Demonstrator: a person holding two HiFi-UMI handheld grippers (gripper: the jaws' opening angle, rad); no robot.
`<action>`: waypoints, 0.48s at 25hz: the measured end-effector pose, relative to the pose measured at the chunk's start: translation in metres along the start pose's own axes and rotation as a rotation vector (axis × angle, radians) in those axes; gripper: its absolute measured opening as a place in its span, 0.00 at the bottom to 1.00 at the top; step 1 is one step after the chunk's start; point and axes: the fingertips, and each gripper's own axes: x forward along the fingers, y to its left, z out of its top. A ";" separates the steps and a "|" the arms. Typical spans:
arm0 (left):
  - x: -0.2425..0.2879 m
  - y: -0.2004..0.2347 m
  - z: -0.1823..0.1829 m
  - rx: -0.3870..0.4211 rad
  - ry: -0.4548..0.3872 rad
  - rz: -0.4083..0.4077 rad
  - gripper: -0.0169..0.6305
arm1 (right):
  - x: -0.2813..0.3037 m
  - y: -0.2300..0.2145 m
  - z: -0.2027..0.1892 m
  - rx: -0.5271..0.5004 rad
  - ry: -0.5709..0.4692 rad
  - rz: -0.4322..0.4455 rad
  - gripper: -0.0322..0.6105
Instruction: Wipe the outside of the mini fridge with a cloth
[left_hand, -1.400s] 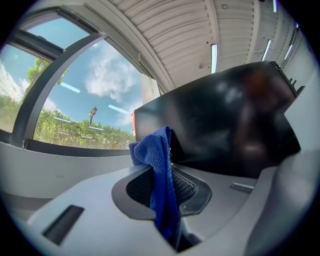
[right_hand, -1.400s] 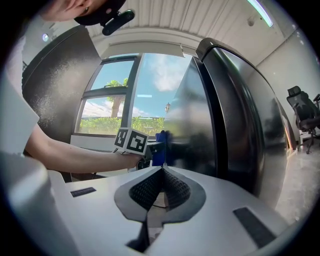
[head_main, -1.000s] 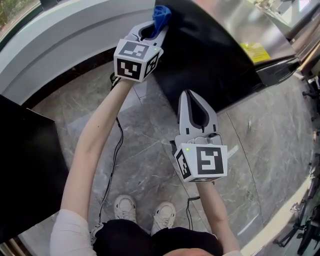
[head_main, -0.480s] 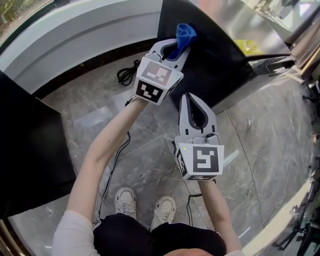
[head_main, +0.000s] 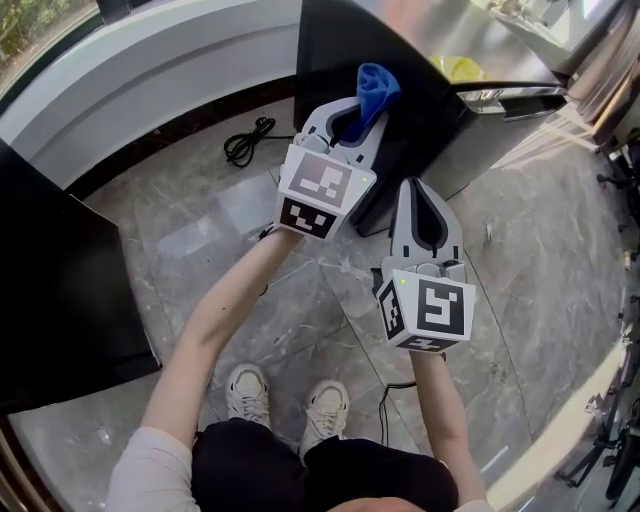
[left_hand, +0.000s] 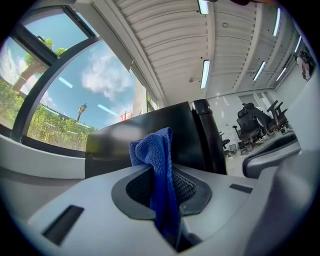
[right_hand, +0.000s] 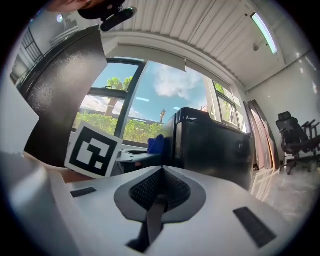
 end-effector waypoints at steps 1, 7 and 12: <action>-0.002 -0.006 0.002 0.003 -0.003 -0.007 0.11 | -0.001 -0.004 0.000 0.007 0.001 -0.006 0.07; -0.013 -0.038 0.005 0.002 -0.003 -0.044 0.11 | -0.010 -0.023 0.009 0.016 -0.021 -0.063 0.07; -0.018 -0.052 0.005 -0.032 -0.006 -0.064 0.11 | -0.015 -0.033 0.012 0.020 -0.028 -0.083 0.07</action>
